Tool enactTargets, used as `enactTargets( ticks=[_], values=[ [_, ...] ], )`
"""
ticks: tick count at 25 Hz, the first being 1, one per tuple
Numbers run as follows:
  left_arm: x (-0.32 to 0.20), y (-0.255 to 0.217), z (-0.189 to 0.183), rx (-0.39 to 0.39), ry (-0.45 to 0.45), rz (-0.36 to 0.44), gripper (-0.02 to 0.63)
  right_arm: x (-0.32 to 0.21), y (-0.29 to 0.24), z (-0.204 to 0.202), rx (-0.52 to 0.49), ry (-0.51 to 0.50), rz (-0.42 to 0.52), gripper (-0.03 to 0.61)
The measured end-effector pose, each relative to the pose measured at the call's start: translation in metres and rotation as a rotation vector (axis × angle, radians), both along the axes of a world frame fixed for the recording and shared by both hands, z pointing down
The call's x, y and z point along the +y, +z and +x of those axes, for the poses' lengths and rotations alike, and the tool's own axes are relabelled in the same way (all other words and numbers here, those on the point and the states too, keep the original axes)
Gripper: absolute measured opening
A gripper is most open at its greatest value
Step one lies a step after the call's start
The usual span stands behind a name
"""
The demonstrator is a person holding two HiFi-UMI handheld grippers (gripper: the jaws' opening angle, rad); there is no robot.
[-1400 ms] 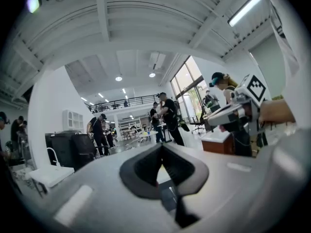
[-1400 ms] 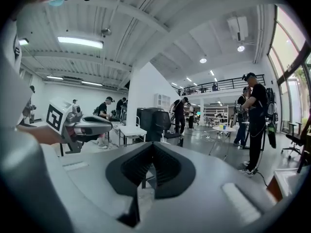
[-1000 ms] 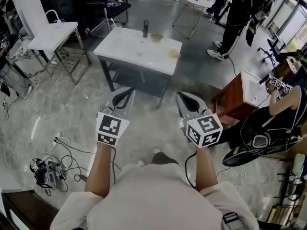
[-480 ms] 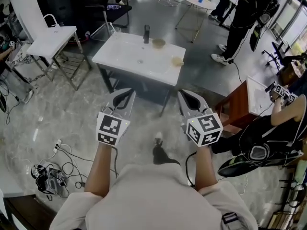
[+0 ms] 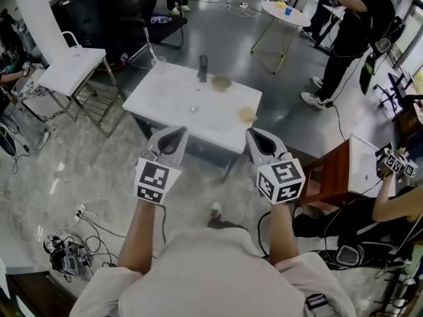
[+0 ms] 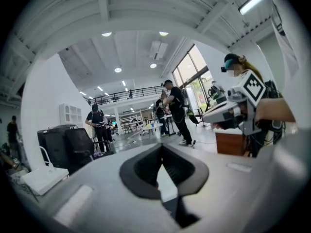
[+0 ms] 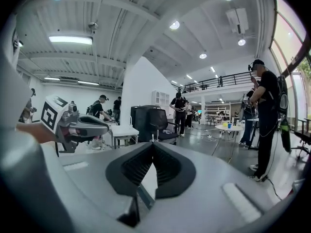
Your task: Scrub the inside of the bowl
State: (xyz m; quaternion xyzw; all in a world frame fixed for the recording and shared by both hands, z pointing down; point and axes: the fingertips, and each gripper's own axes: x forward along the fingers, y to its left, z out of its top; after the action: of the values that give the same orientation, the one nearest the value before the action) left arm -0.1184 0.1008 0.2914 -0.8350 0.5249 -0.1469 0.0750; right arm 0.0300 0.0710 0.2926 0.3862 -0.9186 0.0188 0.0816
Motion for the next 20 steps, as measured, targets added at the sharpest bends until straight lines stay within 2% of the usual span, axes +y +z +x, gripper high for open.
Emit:
enactTargets(
  ticks=[7, 20],
  values=[
    [-0.079, -0.002, 0.009, -0.010, -0.017, -0.019, 0.003, -0.085, 0.004, 0.017, 0.042, 0.039, -0.027, 0.006],
    [-0.181, 0.017, 0.040, -0.059, -0.009, -0.059, 0.003, -0.174, 0.030, 0.044, 0.055, 0.022, -0.078, 0.006]
  ],
)
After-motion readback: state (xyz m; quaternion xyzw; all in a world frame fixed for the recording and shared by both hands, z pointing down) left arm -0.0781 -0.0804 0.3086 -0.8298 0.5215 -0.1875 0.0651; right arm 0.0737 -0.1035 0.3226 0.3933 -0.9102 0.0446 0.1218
